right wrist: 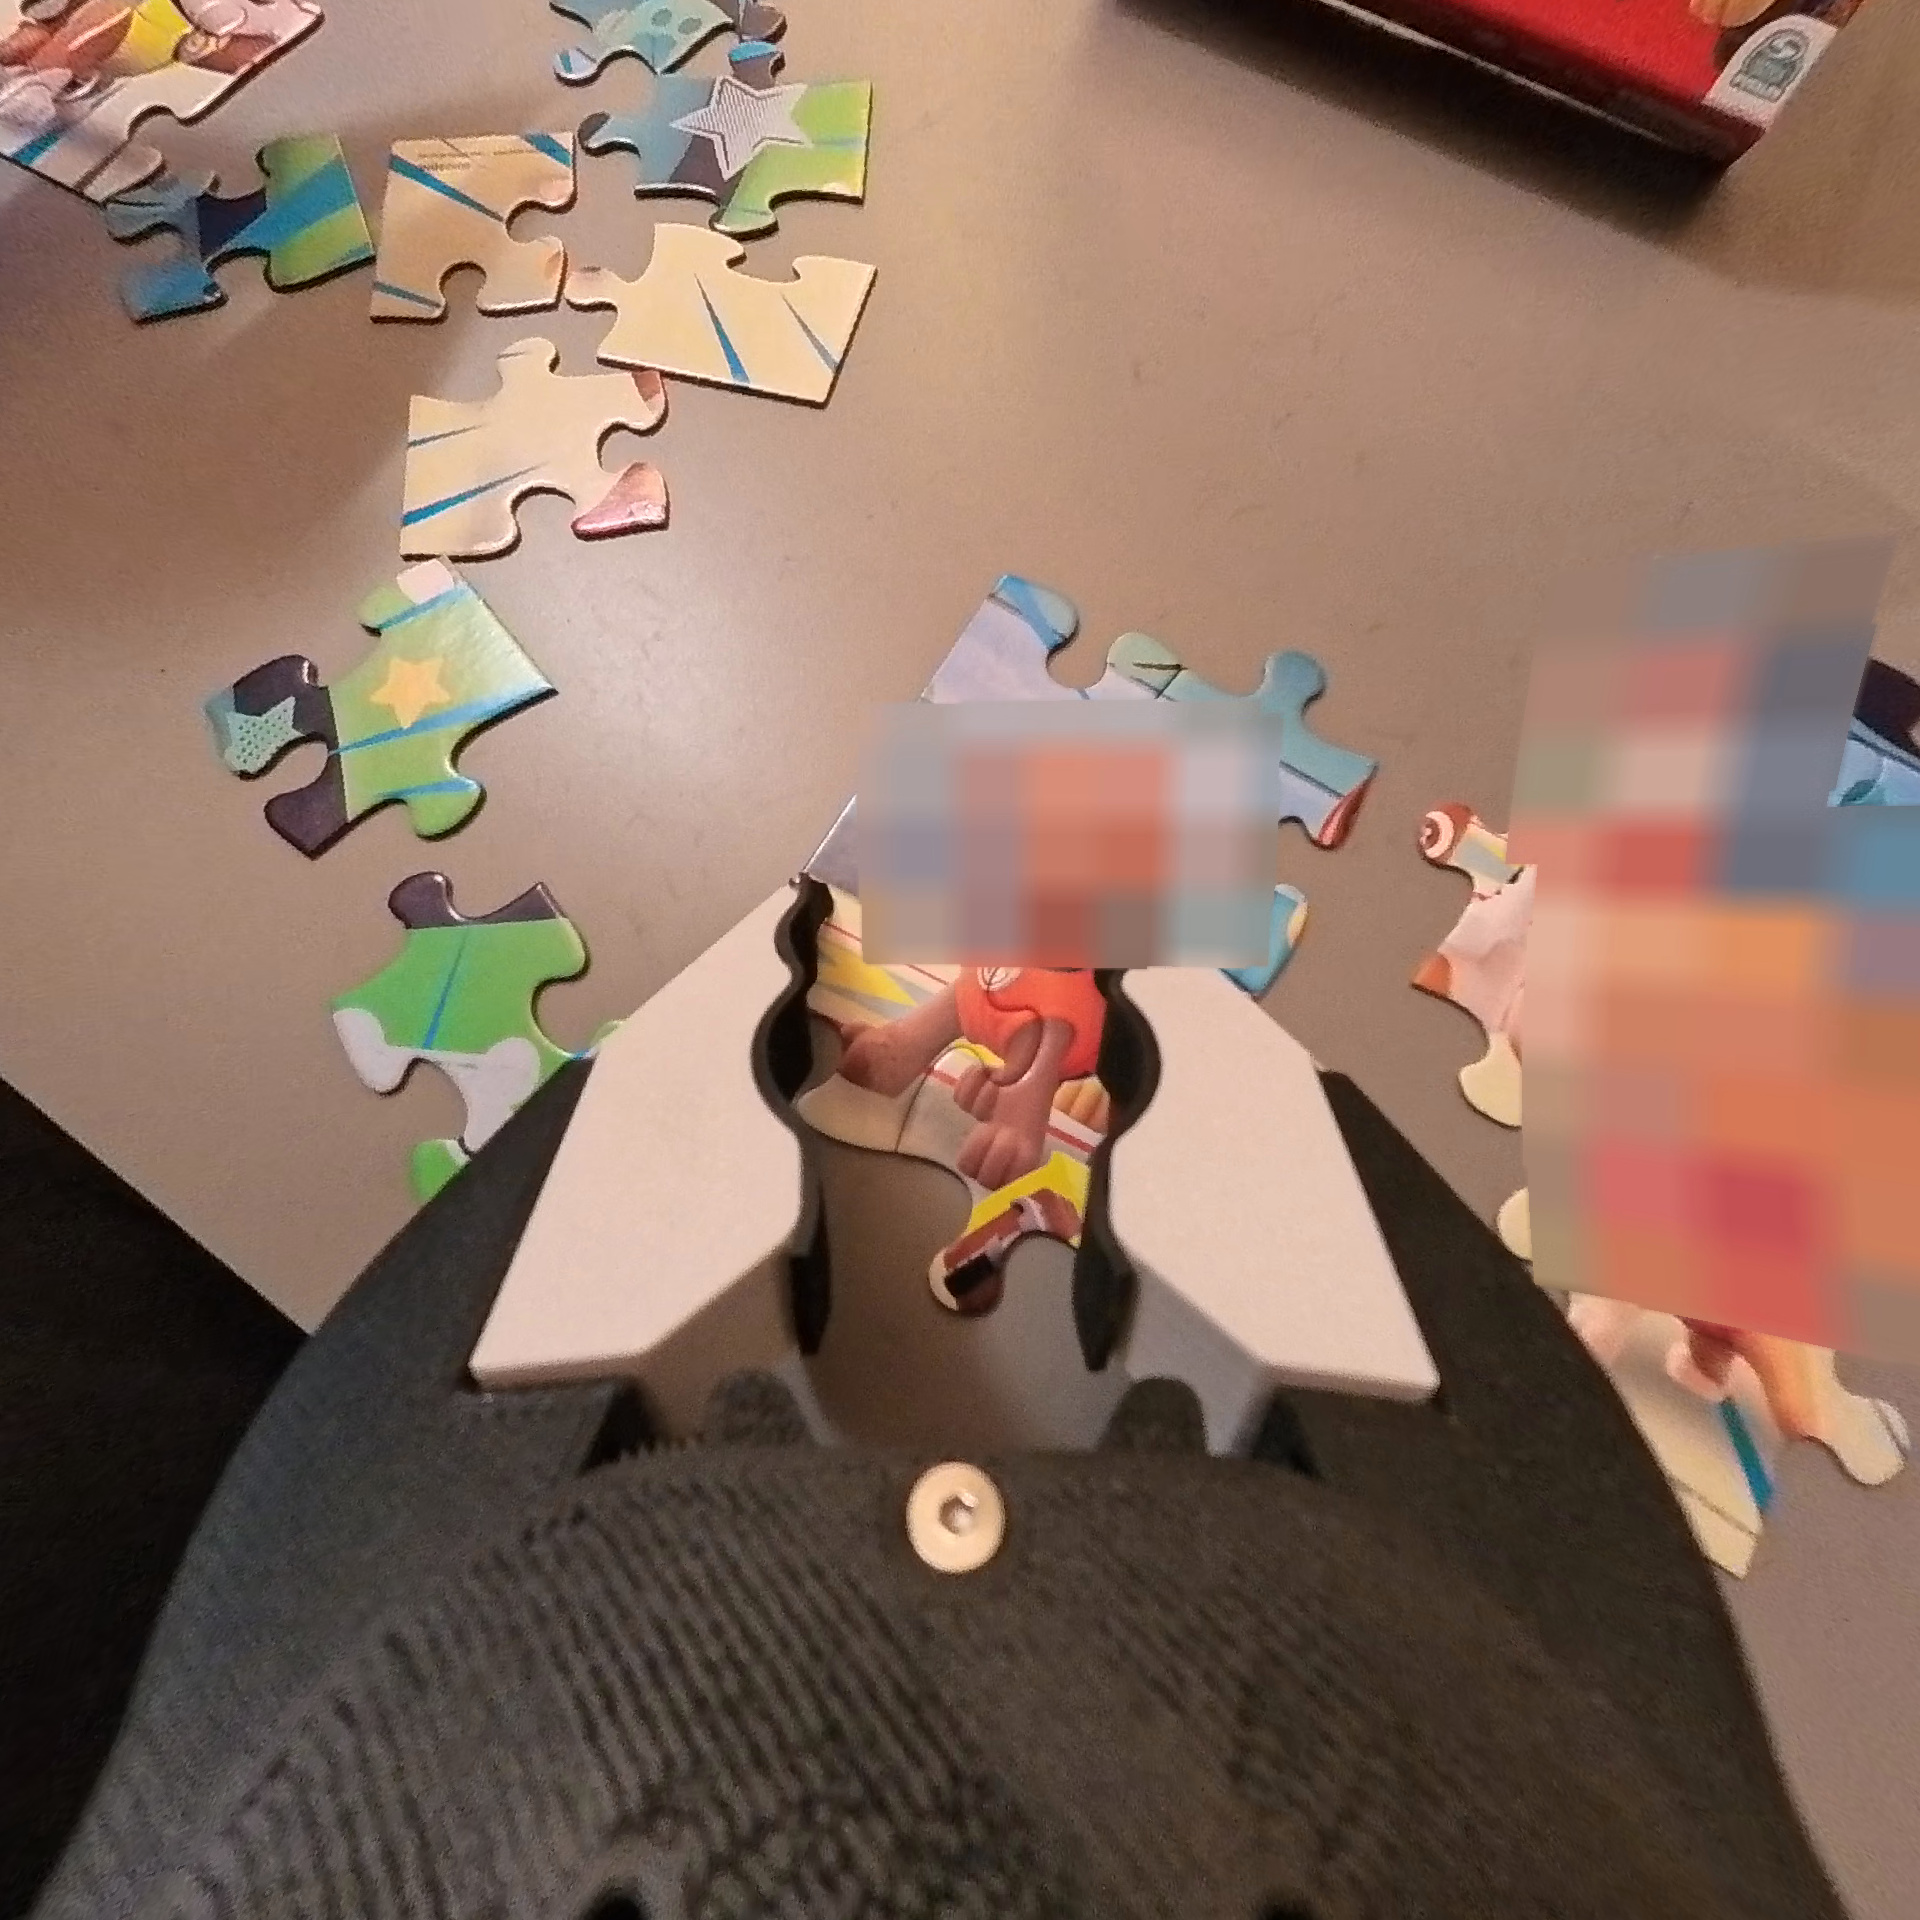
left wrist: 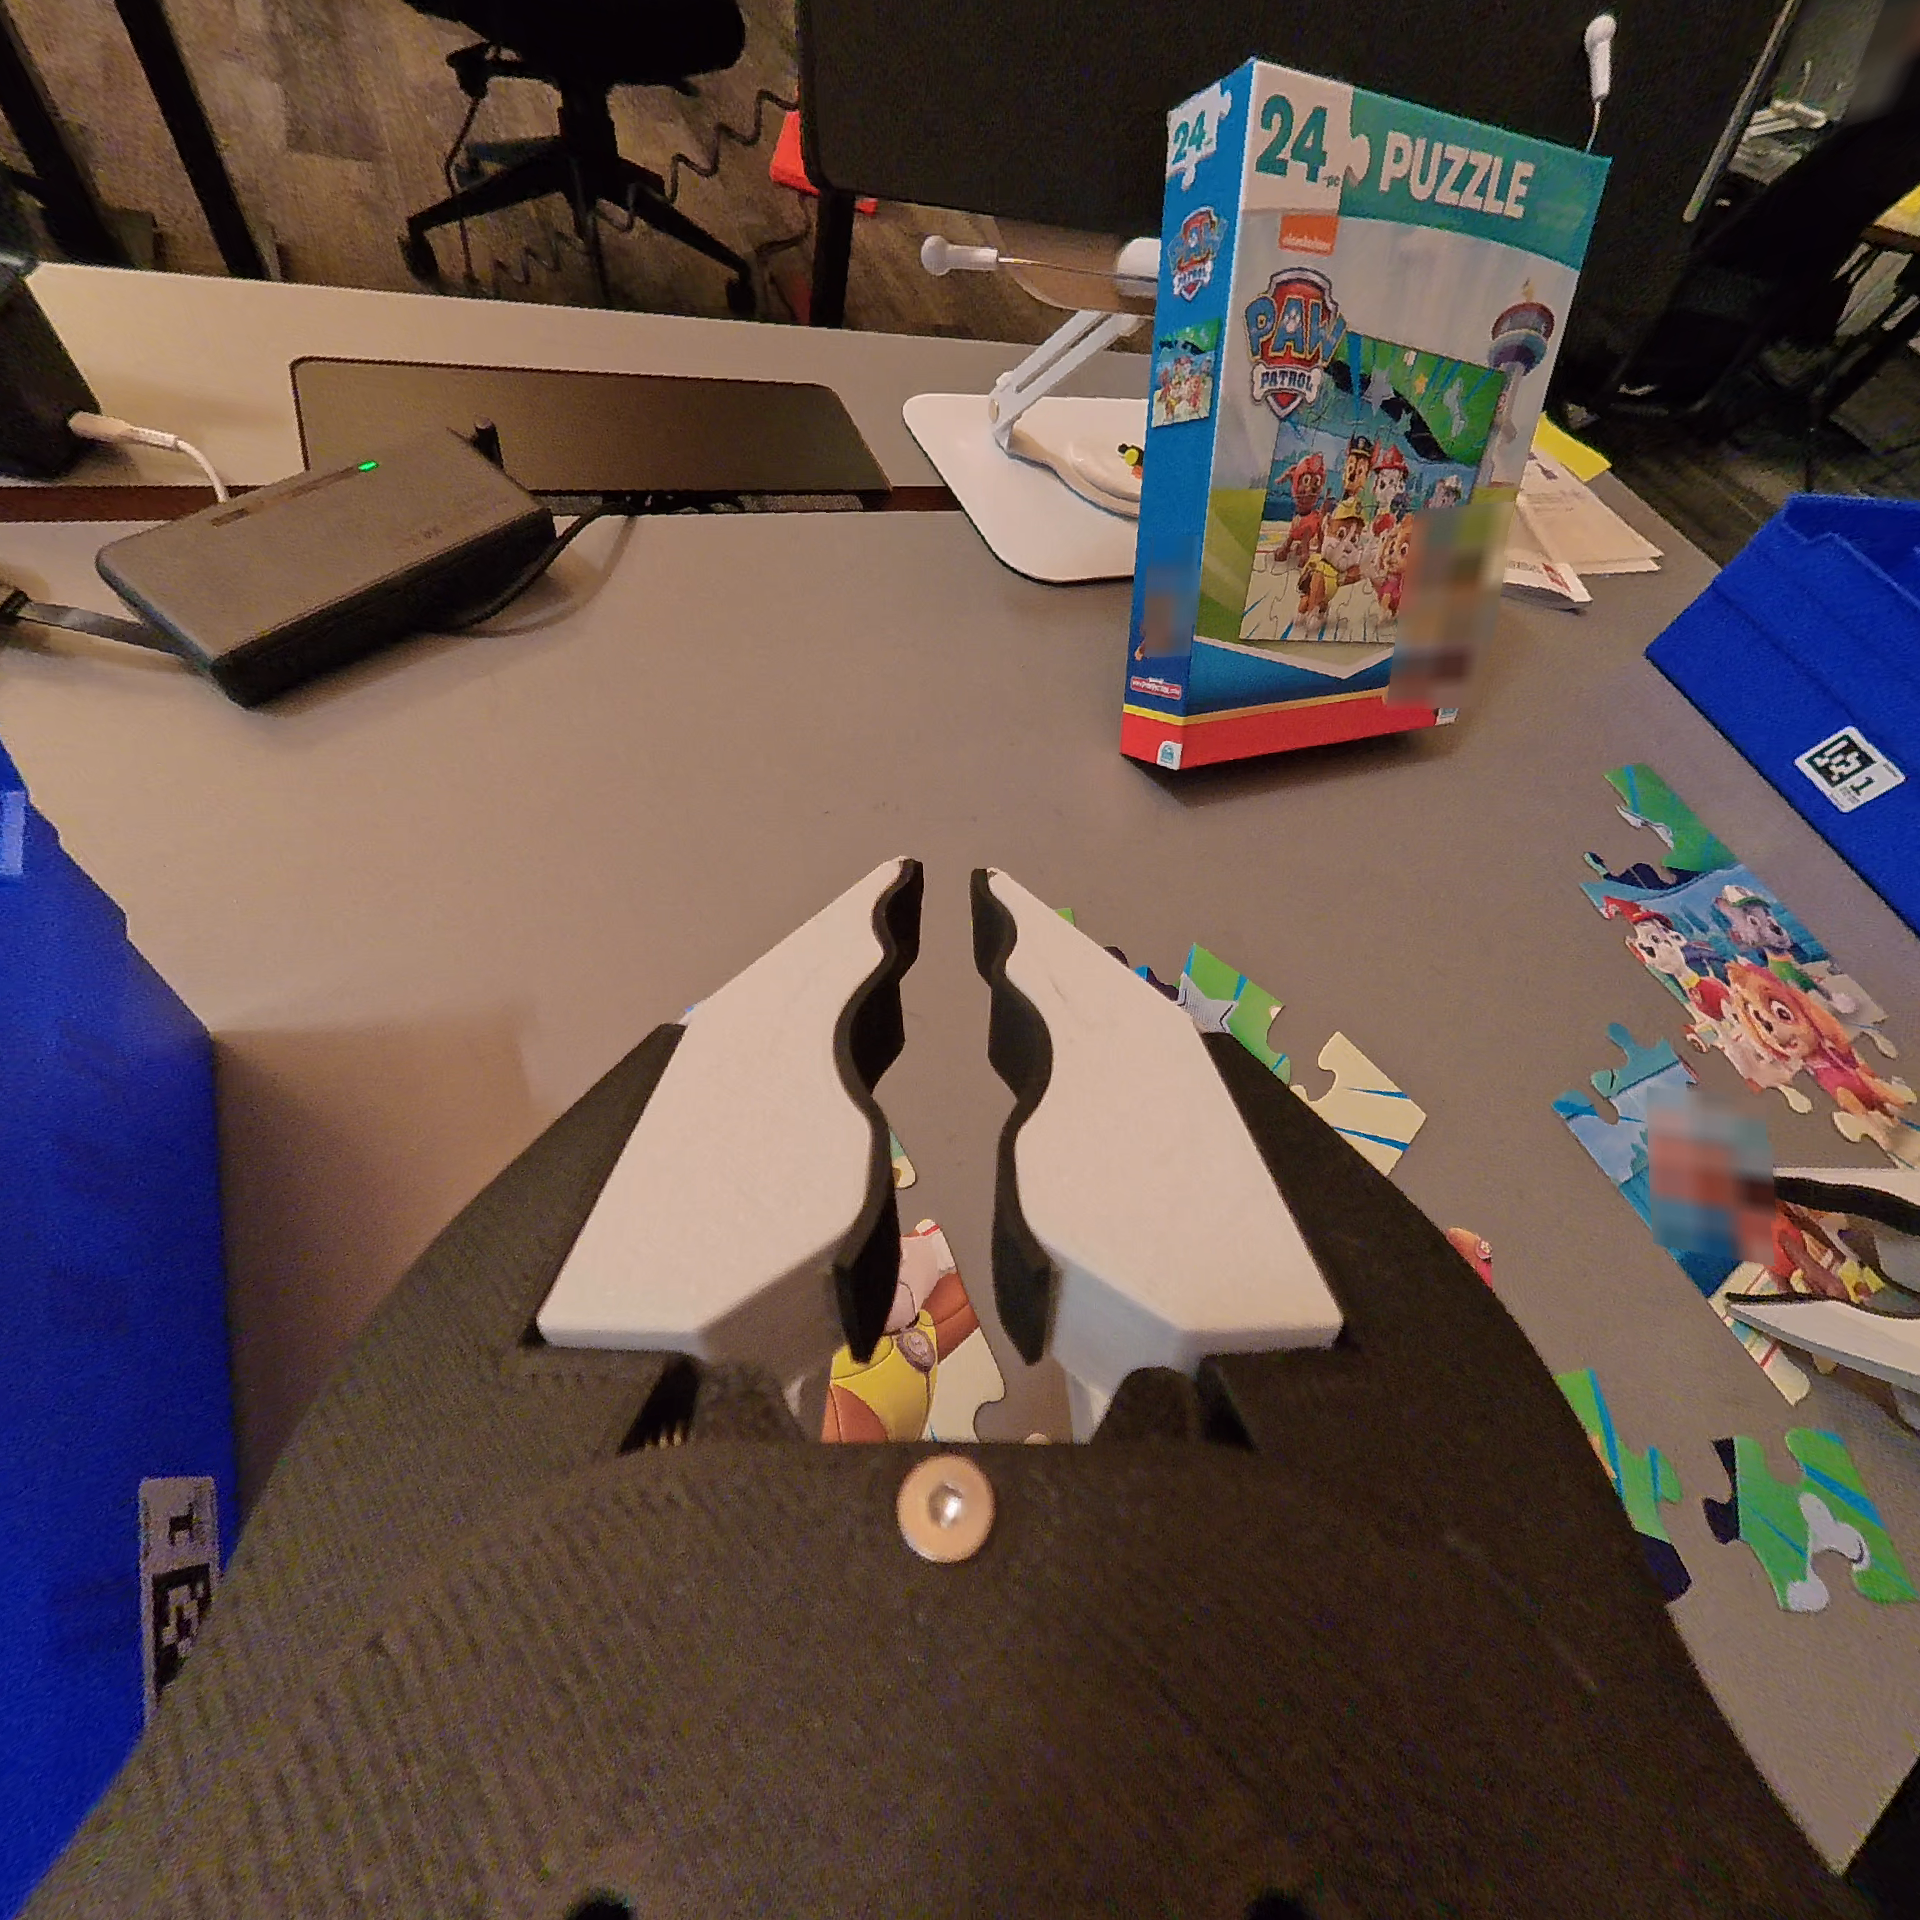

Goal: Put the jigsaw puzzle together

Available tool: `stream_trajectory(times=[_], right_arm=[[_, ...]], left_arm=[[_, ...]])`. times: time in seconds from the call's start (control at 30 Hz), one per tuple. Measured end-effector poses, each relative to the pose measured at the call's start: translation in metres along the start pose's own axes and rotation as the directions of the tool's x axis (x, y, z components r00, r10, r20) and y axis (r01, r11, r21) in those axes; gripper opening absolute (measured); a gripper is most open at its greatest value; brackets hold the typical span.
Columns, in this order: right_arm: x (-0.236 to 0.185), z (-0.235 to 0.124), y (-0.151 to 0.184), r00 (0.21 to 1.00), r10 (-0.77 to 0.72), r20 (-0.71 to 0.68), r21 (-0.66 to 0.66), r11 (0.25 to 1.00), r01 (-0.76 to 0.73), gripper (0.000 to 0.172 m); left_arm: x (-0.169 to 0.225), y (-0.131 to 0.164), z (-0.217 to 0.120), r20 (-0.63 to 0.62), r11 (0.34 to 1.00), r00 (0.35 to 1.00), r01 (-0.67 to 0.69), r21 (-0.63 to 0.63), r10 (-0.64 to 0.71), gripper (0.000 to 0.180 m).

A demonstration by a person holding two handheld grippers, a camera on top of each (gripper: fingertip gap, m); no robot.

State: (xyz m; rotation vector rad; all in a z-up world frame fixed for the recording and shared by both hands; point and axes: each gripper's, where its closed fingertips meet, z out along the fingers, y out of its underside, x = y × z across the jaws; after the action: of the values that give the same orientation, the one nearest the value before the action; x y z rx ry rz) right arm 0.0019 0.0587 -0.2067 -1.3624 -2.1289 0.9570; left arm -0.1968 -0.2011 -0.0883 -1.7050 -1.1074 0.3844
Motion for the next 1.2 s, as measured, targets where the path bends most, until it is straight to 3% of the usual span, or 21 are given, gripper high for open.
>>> stream_trajectory(times=[1.2], right_arm=[[-0.0035, 0.0029, -0.0025, 1.000, -0.003, -0.001, 0.012, 1.000, 0.003, 0.057]], left_arm=[[0.0016, 0.0009, 0.0016, -0.005, 1.000, 1.000, -0.001, -0.004, 0.001, 0.008]])
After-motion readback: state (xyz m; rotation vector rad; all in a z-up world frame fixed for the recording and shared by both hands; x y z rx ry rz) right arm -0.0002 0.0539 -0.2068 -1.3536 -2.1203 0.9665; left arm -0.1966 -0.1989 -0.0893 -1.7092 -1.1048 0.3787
